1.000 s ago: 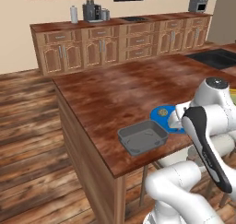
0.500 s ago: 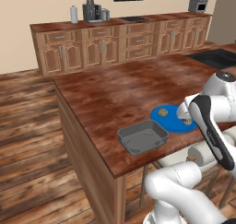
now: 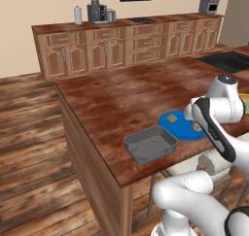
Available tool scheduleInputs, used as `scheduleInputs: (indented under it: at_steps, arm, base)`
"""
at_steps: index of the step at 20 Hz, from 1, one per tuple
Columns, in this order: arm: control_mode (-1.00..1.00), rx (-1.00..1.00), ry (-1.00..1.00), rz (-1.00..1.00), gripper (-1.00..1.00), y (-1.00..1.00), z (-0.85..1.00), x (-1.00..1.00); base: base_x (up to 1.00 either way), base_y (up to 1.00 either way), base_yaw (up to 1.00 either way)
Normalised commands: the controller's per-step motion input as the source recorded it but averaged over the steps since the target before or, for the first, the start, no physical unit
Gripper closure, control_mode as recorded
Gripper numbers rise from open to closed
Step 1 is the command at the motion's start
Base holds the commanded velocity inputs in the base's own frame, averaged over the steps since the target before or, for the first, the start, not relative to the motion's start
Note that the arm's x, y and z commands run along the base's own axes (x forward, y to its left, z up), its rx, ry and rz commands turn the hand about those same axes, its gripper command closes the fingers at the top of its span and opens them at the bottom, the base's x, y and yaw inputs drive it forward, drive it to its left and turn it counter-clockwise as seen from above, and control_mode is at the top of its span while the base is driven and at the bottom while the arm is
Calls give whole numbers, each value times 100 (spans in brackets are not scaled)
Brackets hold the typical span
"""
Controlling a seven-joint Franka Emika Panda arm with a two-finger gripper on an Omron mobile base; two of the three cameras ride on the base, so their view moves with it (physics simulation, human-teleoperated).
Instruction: Place two dumplings into each of the tupperware containers and then place the containers in the fridge.
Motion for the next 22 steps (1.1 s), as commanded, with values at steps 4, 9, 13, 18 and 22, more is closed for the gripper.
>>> scheduleInputs:
  at_steps: [4, 9, 13, 18, 22]
  arm:
    - [-100, -7, 4, -3, -100, -49, -39, 40]
    - [-100, -5, 1, 7, -100, -50, -16, 31]
    - [-100, -6, 2, 13, -100, -41, -32, 14]
    - [-100, -2, 0, 13, -100, -4, -39, 20]
    - [-100, -3, 1, 15, -100, 0, -36, 43]
  base:
    - [0, 0, 0]
    - [0, 0, 0]
    - [0, 0, 0]
    - [0, 0, 0]
    - [0, 0, 0]
